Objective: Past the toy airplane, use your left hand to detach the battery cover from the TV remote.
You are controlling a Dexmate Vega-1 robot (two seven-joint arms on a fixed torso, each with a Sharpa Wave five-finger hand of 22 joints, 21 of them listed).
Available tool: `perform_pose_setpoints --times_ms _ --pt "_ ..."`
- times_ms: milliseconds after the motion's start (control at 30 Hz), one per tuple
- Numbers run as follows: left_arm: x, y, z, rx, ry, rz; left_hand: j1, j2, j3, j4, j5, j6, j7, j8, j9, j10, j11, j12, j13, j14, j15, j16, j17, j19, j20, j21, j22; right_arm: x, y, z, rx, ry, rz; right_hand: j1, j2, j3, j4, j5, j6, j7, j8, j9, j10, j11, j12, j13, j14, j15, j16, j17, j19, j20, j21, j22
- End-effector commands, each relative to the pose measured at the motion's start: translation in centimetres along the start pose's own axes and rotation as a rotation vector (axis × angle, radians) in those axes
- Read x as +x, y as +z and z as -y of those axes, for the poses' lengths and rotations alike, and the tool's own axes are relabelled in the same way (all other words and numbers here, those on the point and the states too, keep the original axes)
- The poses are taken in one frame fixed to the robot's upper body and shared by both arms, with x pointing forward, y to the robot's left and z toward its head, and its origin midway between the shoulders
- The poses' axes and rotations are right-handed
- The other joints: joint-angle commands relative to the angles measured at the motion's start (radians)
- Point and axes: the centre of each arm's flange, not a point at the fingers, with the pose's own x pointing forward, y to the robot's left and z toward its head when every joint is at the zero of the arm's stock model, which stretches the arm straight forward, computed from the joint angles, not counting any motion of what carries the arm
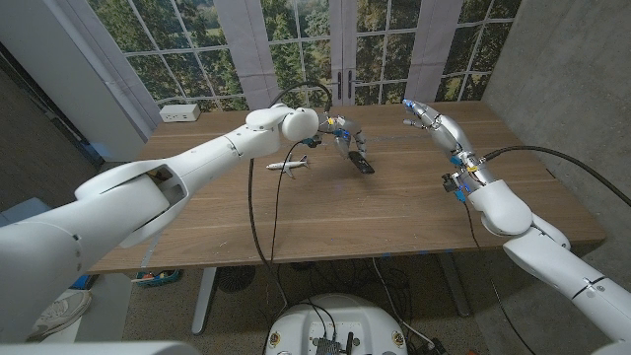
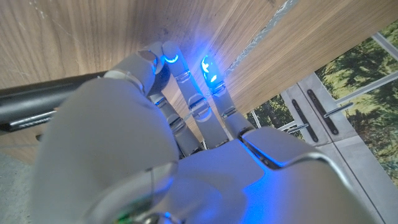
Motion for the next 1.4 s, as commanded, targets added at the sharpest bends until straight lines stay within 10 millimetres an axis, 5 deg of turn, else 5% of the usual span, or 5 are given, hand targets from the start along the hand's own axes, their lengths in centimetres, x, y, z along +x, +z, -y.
perform_pose_setpoints --times_ms 33,1400 --pt "0.7 -0.5 1.5 0.048 -0.006 -0.034 0.003 0.013 0.008 0.001 -0.002 0.253 0.24 -0.005 0.004 0.373 0.161 0.002 0.438 0.008 -0.02 -0.004 0.002 -0.004 -0.067 0.008 -0.001 0.0 0.0 0.2 0.045 0.02 -0.01 -0.005 0.001 0.009 0.003 0.001 0.003 0.007 0.007 0.003 0.003 0.005 0.004 -0.001 -0.004 -0.003 -0.002 -0.004 -0.004 0.005 -0.001 -0.001" --pt "1.2 -0.5 3.9 0.263 -0.083 -0.166 0.002 0.019 0.007 0.003 -0.027 0.243 0.231 -0.038 -0.01 0.367 0.155 -0.022 0.444 -0.001 -0.02 -0.023 -0.002 -0.014 -0.071 0.012 -0.001 1.1 -1.3 -0.2 0.095 0.022 -0.049 -0.019 -0.003 0.022 -0.002 0.002 0.003 0.009 0.01 0.001 -0.01 0.012 0.005 -0.032 -0.013 0.009 0.001 -0.045 -0.008 0.014 -0.016 -0.001"
